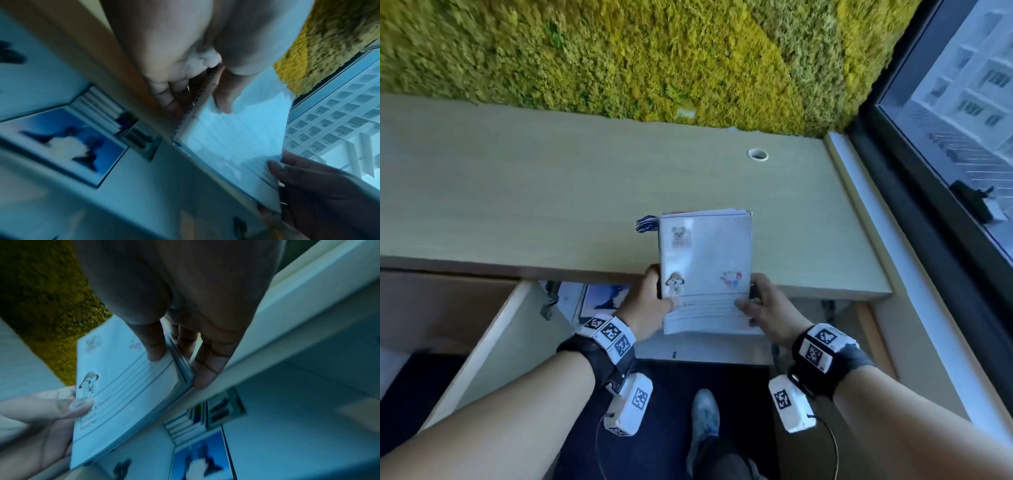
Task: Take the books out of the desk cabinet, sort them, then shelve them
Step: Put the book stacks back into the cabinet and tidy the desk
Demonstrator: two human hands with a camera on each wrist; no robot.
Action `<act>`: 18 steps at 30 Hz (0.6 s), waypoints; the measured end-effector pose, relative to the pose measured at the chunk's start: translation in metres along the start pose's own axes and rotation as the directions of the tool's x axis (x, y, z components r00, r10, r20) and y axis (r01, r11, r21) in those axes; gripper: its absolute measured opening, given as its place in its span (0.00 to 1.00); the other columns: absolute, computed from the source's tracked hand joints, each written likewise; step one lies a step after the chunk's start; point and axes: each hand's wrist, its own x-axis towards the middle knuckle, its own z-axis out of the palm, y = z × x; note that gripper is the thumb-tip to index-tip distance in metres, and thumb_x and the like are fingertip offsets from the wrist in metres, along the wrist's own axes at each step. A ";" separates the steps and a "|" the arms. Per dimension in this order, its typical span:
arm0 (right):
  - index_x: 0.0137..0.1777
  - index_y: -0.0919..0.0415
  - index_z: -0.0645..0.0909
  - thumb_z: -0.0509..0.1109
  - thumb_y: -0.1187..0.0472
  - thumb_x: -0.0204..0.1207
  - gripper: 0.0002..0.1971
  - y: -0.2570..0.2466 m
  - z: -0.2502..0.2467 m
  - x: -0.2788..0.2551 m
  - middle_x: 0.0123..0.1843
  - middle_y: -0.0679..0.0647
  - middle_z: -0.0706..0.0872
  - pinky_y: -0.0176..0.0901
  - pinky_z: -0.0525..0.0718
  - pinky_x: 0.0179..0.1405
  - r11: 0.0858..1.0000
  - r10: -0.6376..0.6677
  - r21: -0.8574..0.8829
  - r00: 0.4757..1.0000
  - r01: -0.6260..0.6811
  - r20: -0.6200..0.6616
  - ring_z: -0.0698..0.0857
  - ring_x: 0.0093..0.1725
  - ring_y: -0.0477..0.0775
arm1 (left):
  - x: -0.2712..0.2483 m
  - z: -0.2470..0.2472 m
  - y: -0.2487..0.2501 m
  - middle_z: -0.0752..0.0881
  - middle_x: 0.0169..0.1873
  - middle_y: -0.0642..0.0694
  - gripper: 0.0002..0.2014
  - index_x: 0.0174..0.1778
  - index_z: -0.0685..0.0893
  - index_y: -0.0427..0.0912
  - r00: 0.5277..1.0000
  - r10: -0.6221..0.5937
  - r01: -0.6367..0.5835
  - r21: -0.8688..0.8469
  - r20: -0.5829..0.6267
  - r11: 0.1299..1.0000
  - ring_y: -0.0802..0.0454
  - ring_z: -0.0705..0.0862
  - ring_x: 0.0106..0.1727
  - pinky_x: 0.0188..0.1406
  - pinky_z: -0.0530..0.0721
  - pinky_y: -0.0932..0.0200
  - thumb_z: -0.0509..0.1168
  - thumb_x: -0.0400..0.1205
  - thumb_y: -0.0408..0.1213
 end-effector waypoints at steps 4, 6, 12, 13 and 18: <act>0.67 0.57 0.76 0.73 0.66 0.83 0.16 0.058 0.052 -0.050 0.60 0.56 0.90 0.56 0.92 0.54 0.986 0.163 0.024 0.984 -0.165 0.068 0.91 0.56 0.59 | -0.046 0.027 -0.072 0.87 0.62 0.46 0.23 0.70 0.75 0.44 0.987 -0.132 0.129 0.034 0.093 0.991 0.46 0.85 0.58 0.56 0.84 0.57 0.73 0.81 0.32; 0.67 0.61 0.77 0.72 0.68 0.83 0.15 0.085 0.076 -0.066 0.62 0.60 0.90 0.56 0.91 0.57 0.966 0.247 0.049 0.963 -0.253 0.106 0.91 0.58 0.59 | -0.058 0.042 -0.102 0.85 0.55 0.49 0.19 0.64 0.73 0.47 0.965 -0.224 0.215 0.072 0.134 0.974 0.51 0.83 0.50 0.40 0.79 0.68 0.72 0.82 0.32; 0.59 0.58 0.83 0.70 0.66 0.84 0.07 0.150 0.108 -0.030 0.49 0.57 0.90 0.56 0.88 0.42 0.877 0.443 0.123 0.881 -0.464 0.165 0.88 0.43 0.60 | -0.006 0.081 -0.167 0.88 0.61 0.42 0.14 0.64 0.81 0.45 0.928 -0.313 0.299 0.099 0.204 0.949 0.39 0.86 0.62 0.62 0.85 0.51 0.66 0.83 0.30; 0.58 0.59 0.83 0.70 0.66 0.84 0.06 0.162 0.109 -0.011 0.47 0.56 0.89 0.53 0.88 0.40 0.870 0.454 0.133 0.877 -0.475 0.159 0.87 0.41 0.57 | 0.014 0.088 -0.175 0.87 0.63 0.39 0.15 0.67 0.82 0.42 0.930 -0.315 0.305 0.079 0.188 0.949 0.36 0.86 0.64 0.65 0.85 0.47 0.65 0.84 0.31; 0.64 0.60 0.83 0.71 0.65 0.84 0.10 0.221 0.106 0.095 0.51 0.60 0.88 0.47 0.88 0.35 0.884 0.434 0.155 0.897 -0.441 0.079 0.86 0.46 0.61 | 0.125 0.130 -0.216 0.90 0.59 0.42 0.16 0.60 0.84 0.46 0.970 -0.229 0.221 0.104 0.082 0.970 0.36 0.88 0.59 0.63 0.87 0.43 0.67 0.75 0.41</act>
